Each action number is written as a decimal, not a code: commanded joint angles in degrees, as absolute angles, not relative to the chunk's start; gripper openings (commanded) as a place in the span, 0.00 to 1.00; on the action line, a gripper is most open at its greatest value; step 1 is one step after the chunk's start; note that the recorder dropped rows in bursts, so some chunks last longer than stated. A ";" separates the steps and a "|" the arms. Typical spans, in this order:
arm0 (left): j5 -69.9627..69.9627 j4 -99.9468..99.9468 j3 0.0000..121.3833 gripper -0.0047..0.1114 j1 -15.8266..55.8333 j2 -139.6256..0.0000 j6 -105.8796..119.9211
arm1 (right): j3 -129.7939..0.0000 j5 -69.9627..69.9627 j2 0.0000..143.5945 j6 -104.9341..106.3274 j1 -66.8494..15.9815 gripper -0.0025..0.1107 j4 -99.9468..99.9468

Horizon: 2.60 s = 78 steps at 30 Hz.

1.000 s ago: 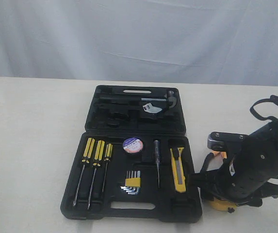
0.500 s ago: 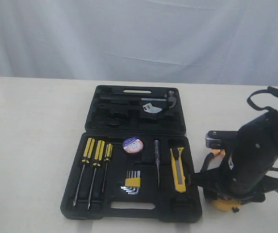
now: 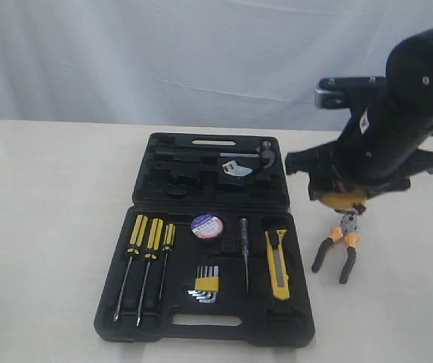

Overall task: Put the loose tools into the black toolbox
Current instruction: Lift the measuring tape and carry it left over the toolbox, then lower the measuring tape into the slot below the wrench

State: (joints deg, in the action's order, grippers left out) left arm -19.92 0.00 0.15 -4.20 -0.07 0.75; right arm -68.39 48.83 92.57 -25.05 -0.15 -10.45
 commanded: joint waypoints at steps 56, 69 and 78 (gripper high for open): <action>-19.62 0.00 0.00 0.04 -3.93 0.00 0.41 | -111.19 50.92 138.89 -24.09 -0.31 0.19 -3.51; -19.62 0.00 0.00 0.04 -3.93 0.00 0.41 | -111.19 58.85 137.52 -18.91 -0.31 0.25 -3.51; -19.62 0.00 0.00 0.04 -3.93 0.00 0.41 | -111.19 62.35 135.84 -18.58 -0.31 0.52 -3.51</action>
